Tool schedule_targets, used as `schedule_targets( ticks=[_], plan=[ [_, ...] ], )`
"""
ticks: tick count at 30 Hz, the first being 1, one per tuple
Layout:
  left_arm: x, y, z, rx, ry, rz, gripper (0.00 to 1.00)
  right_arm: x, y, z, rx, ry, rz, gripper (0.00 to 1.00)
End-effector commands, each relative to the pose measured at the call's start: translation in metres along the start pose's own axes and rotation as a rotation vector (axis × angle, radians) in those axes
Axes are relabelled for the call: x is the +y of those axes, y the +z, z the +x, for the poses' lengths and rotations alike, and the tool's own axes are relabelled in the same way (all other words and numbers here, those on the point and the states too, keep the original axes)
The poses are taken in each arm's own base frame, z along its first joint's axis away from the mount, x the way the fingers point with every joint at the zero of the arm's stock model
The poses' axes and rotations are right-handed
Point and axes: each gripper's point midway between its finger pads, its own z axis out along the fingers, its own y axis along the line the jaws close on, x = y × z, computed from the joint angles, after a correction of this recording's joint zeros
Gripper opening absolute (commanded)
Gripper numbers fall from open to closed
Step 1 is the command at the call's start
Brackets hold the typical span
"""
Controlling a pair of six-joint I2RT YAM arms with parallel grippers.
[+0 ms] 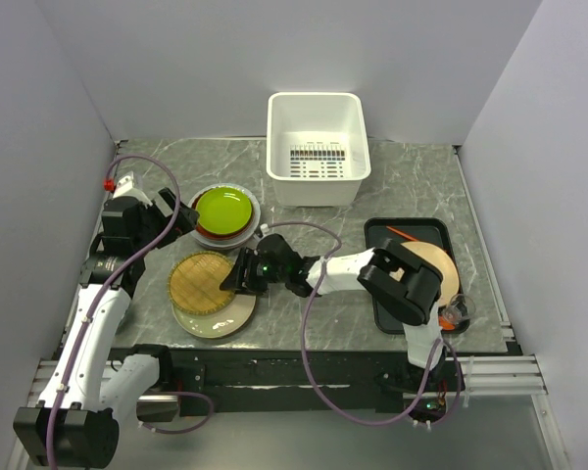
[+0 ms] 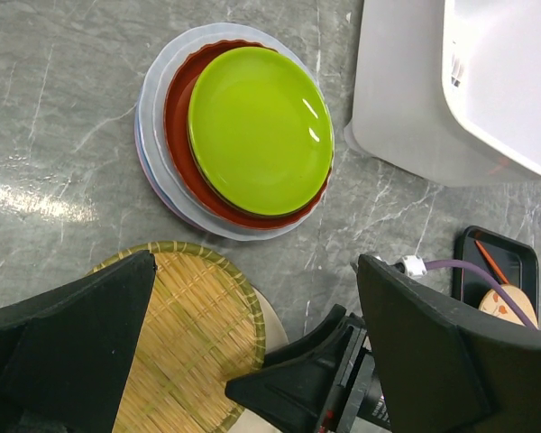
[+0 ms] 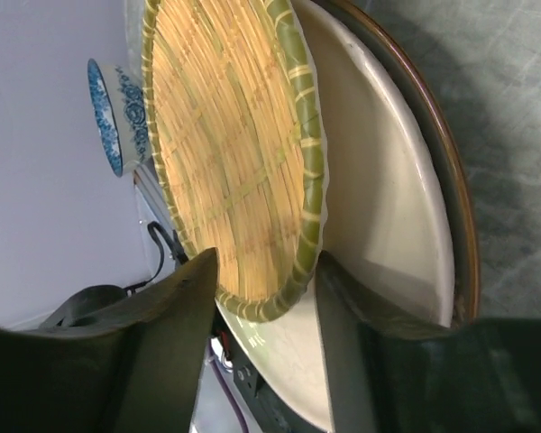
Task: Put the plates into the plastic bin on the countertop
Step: Pick up the plate at the center of the board.
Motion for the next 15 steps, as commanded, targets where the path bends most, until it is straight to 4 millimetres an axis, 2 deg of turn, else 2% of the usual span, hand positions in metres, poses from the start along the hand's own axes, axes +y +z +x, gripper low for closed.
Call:
schedule_targets(
  ticks=[1, 3, 5, 8, 9, 10, 13, 15],
  plan=[
    [-0.001, 0.002, -0.002, -0.016, -0.005, 0.008, 0.99, 0.006, 0.011, -0.003, -0.02, 0.001, -0.022, 0.47],
    [0.0, 0.001, -0.001, -0.015, -0.005, 0.004, 0.99, 0.008, 0.011, -0.002, -0.021, 0.006, -0.032, 0.42],
    [0.002, 0.001, -0.003, -0.023, -0.004, -0.007, 0.99, 0.007, 0.011, 0.0, -0.019, 0.019, -0.038, 0.33],
    [0.008, 0.0, -0.004, -0.028, -0.005, -0.046, 0.99, 0.009, 0.01, 0.002, -0.009, 0.022, -0.047, 0.27],
    [0.01, 0.0, -0.004, -0.029, -0.005, -0.054, 0.99, 0.009, 0.009, 0.002, -0.008, 0.022, -0.049, 0.23],
    [0.011, 0.0, -0.004, -0.027, -0.002, -0.059, 0.99, 0.013, 0.006, 0.002, -0.008, 0.022, -0.062, 0.15],
    [0.012, -0.002, -0.005, -0.033, -0.001, -0.066, 0.99, 0.015, 0.0, 0.005, -0.003, 0.022, -0.075, 0.05],
    [0.011, -0.003, -0.006, -0.038, -0.002, -0.063, 0.99, 0.018, -0.004, 0.006, -0.005, 0.022, -0.09, 0.03]
  ],
)
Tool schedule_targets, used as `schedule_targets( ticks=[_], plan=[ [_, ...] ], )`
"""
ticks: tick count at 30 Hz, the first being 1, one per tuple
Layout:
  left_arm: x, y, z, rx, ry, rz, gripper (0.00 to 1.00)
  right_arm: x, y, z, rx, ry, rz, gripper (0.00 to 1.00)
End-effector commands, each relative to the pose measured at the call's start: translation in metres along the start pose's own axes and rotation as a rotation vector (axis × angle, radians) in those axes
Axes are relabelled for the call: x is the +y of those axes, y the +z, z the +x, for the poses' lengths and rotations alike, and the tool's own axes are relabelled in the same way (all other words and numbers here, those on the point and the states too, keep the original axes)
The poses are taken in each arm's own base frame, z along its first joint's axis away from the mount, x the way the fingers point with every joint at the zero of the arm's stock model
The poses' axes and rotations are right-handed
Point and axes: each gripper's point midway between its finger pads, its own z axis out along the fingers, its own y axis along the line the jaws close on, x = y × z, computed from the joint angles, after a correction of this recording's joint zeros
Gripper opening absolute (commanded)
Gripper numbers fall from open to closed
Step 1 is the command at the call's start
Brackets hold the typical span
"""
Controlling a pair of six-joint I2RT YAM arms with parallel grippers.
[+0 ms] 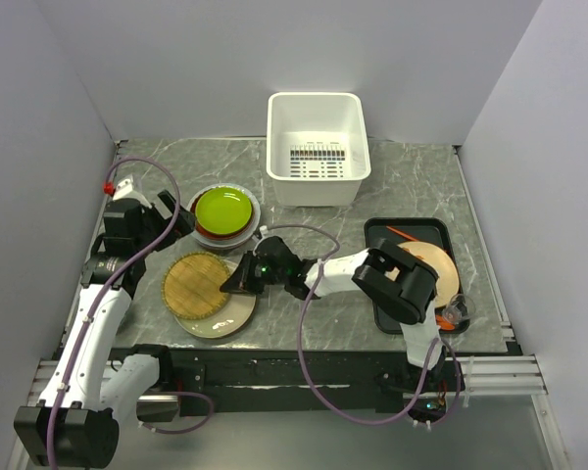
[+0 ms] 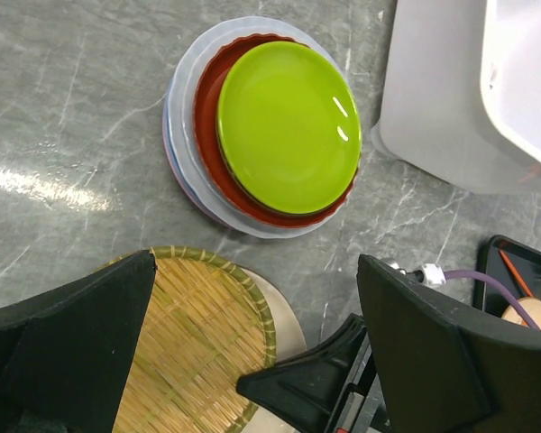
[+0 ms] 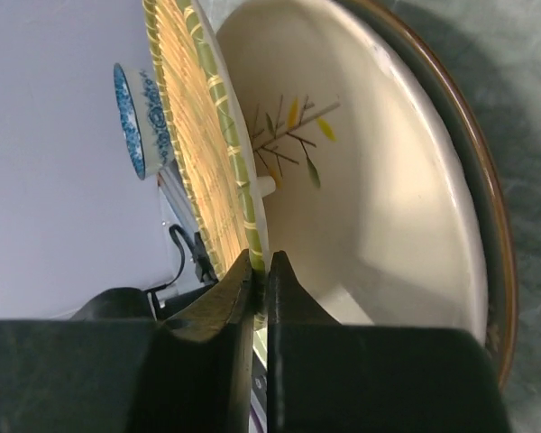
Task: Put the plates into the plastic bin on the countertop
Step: Pick up the plate at the center of the board.
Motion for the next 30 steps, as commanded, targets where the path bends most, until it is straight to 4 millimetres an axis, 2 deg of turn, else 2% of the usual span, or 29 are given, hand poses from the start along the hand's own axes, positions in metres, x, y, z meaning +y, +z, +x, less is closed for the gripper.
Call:
schedule_targets(
  ticks=[1, 15, 25, 30],
  plan=[
    [-0.002, -0.005, -0.011, -0.041, 0.0, -0.003, 0.99, 0.011, -0.013, 0.005, -0.002, -0.017, -0.037, 0.01],
    [-0.007, -0.032, -0.033, -0.145, 0.005, 0.003, 0.99, 0.04, -0.038, -0.012, -0.084, -0.084, -0.06, 0.0],
    [-0.013, -0.03, -0.032, -0.133, 0.005, 0.037, 0.99, 0.062, -0.05, -0.018, -0.098, -0.13, -0.087, 0.0],
    [-0.02, -0.027, -0.031, -0.119, -0.003, 0.071, 0.99, 0.066, -0.059, -0.014, -0.073, -0.14, -0.088, 0.0]
  ],
)
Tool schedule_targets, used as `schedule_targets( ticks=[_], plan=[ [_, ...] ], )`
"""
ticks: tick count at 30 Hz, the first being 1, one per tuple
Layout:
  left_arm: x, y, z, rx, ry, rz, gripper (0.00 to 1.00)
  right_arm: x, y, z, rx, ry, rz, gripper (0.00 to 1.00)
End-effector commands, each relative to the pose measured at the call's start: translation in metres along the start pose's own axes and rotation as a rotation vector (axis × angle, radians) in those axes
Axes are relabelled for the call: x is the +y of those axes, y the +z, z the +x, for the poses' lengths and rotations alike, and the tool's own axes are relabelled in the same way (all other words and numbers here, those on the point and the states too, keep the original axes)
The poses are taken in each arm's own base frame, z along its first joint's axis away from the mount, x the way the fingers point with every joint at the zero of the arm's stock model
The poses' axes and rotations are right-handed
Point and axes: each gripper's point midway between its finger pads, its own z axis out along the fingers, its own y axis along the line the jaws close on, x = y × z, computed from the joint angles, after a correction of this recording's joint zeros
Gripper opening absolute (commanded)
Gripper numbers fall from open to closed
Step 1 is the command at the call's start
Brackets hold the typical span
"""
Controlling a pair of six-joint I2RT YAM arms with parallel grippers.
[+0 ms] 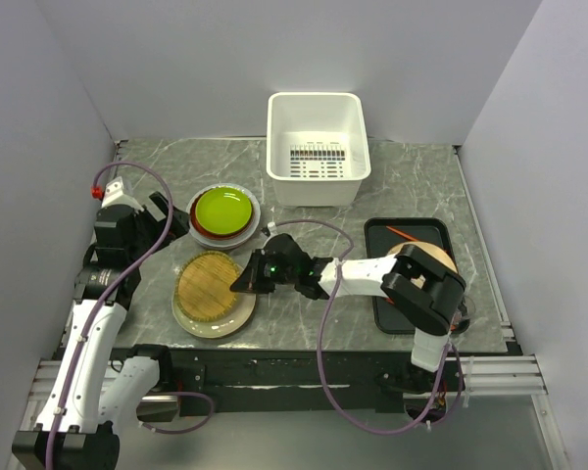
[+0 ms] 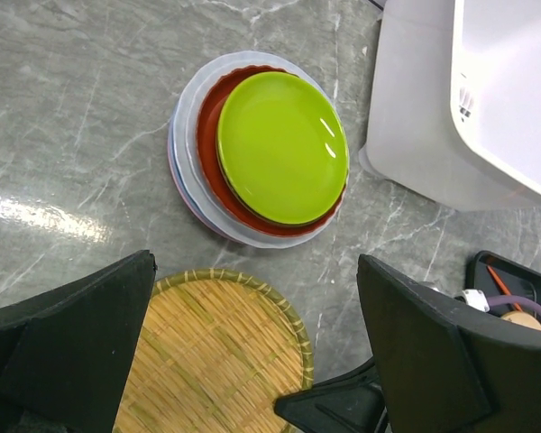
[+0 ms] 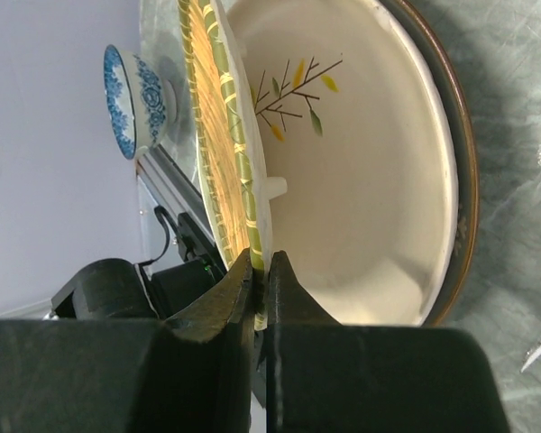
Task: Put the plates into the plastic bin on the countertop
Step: Pick up the plate at the center of the board.
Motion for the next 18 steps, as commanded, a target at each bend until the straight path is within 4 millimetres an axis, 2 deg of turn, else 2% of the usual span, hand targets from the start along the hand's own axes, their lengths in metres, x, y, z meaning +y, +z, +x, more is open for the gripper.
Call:
schedule_targets(
  ticks=[1, 8, 10, 11, 18],
  plan=[
    [-0.019, -0.002, -0.015, -0.031, -0.008, 0.072, 0.99, 0.057, -0.024, -0.018, -0.054, -0.053, -0.138, 0.0],
    [-0.031, 0.006, -0.009, -0.005, -0.028, 0.14, 0.99, 0.063, -0.055, -0.022, -0.11, -0.08, -0.135, 0.0],
    [-0.034, 0.009, -0.005, 0.012, -0.028, 0.162, 0.99, 0.057, -0.062, -0.023, -0.127, -0.082, -0.122, 0.0],
    [-0.035, 0.01, -0.004, 0.02, -0.03, 0.168, 0.99, 0.062, -0.071, -0.024, -0.138, -0.087, -0.131, 0.0],
    [-0.048, 0.014, -0.006, 0.022, -0.047, 0.231, 0.99, 0.058, -0.109, -0.033, -0.229, -0.107, -0.088, 0.0]
  ],
)
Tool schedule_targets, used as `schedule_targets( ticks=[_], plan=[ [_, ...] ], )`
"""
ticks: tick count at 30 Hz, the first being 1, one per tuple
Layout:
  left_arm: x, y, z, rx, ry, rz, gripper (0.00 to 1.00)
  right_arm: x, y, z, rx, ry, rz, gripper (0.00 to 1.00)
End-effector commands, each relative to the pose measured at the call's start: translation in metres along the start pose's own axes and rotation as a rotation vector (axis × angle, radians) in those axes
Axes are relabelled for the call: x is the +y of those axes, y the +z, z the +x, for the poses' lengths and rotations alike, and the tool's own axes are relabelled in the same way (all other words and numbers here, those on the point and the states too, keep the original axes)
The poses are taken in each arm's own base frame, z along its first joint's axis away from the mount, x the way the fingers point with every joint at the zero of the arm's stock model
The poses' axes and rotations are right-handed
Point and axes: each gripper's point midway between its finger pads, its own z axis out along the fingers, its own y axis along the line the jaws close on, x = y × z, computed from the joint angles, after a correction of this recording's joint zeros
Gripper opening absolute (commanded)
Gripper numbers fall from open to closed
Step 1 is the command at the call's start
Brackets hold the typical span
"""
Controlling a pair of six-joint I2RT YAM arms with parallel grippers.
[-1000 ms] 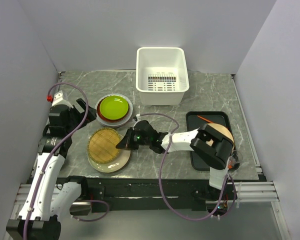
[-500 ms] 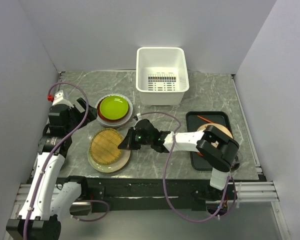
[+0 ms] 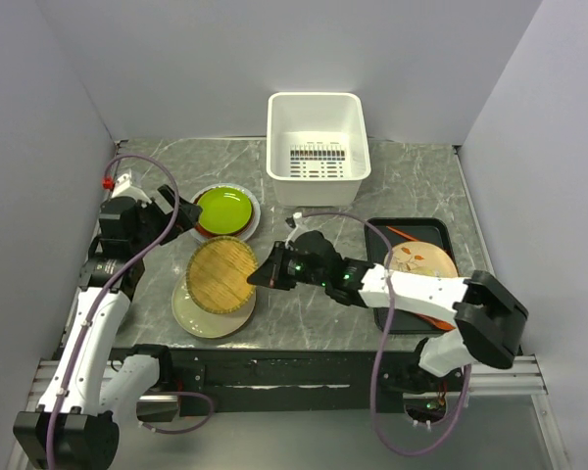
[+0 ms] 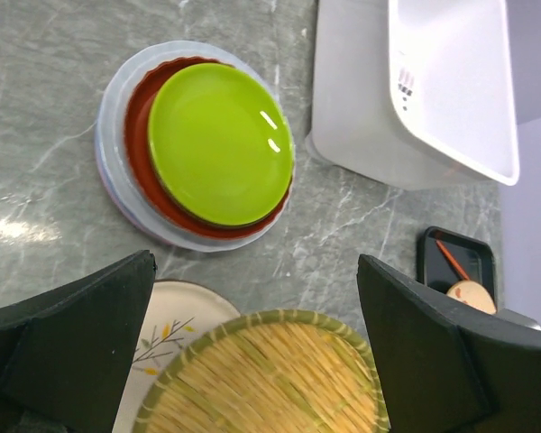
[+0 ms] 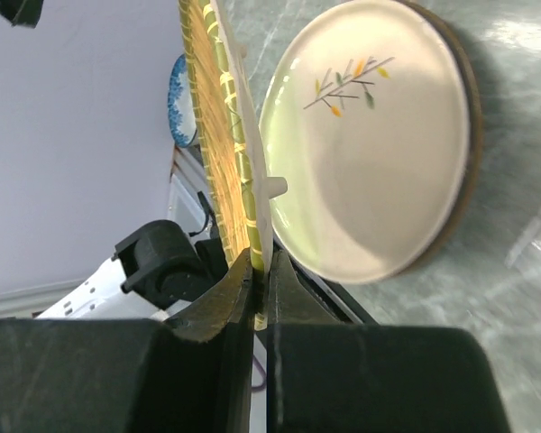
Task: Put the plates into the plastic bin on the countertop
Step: Pick up the plate at the center of the board, then place the plate in the plastic bin.
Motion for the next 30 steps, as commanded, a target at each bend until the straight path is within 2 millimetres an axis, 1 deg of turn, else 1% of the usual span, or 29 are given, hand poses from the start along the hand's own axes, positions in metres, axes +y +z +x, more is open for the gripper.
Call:
schedule_targets(
  ticks=[1, 2, 3, 4, 5, 6, 7, 8, 9, 10, 11, 12, 14, 17, 19, 25, 26, 29, 30],
  plan=[
    [-0.022, 0.004, -0.009, -0.028, -0.017, 0.107, 0.99, 0.019, -0.03, -0.025, -0.124, -0.036, -0.026, 0.0],
    [-0.027, 0.004, -0.009, -0.027, -0.026, 0.133, 0.99, 0.023, -0.039, -0.028, -0.139, -0.039, -0.029, 0.0],
    [-0.029, 0.005, -0.01, -0.028, -0.031, 0.146, 0.99, 0.019, -0.043, -0.03, -0.159, -0.039, -0.016, 0.0],
    [-0.028, 0.009, -0.006, -0.015, -0.039, 0.148, 0.99, 0.02, -0.048, -0.032, -0.172, -0.037, -0.014, 0.0],
    [-0.03, 0.009, -0.005, -0.012, -0.049, 0.16, 0.99, 0.021, -0.058, -0.036, -0.19, -0.038, -0.015, 0.0],
    [-0.032, 0.011, -0.004, -0.009, -0.053, 0.177, 0.99, 0.017, -0.063, -0.035, -0.198, -0.034, -0.004, 0.0],
    [-0.032, 0.014, -0.002, 0.0, -0.058, 0.18, 0.99, 0.015, -0.068, -0.039, -0.223, -0.033, 0.007, 0.0],
    [-0.033, 0.016, -0.001, 0.003, -0.067, 0.186, 0.99, 0.016, -0.078, -0.041, -0.244, -0.028, 0.008, 0.0],
    [-0.035, 0.017, 0.001, 0.012, -0.067, 0.204, 0.99, 0.01, -0.082, -0.04, -0.251, -0.023, 0.023, 0.0],
    [-0.034, 0.02, 0.003, 0.022, -0.074, 0.204, 0.99, 0.007, -0.087, -0.044, -0.279, -0.019, 0.035, 0.0],
    [-0.035, 0.021, 0.004, 0.029, -0.082, 0.207, 0.99, 0.009, -0.097, -0.046, -0.298, -0.014, 0.026, 0.0],
    [-0.035, 0.023, 0.007, 0.039, -0.085, 0.212, 0.99, 0.001, -0.1, -0.044, -0.302, -0.006, 0.046, 0.0],
    [-0.036, 0.025, 0.01, 0.055, -0.093, 0.226, 0.99, -0.003, -0.112, -0.047, -0.335, 0.004, 0.058, 0.0],
    [-0.036, 0.027, 0.013, 0.062, -0.098, 0.232, 0.99, -0.008, -0.122, -0.048, -0.362, 0.012, 0.072, 0.0],
    [-0.036, 0.028, 0.013, 0.062, -0.093, 0.232, 0.99, -0.007, -0.126, -0.05, -0.37, 0.013, 0.071, 0.0],
    [-0.032, 0.024, 0.013, 0.06, -0.074, 0.207, 0.99, -0.006, -0.128, -0.052, -0.376, 0.001, 0.084, 0.0],
    [-0.028, 0.023, 0.015, 0.063, -0.072, 0.188, 0.99, -0.007, -0.128, -0.052, -0.373, -0.002, 0.092, 0.0],
    [-0.03, 0.019, 0.011, 0.053, -0.058, 0.191, 0.99, -0.006, -0.129, -0.059, -0.383, -0.02, 0.108, 0.0],
    [-0.03, 0.017, 0.011, 0.053, -0.058, 0.192, 0.99, -0.003, -0.13, -0.065, -0.39, -0.027, 0.105, 0.0]
  ],
)
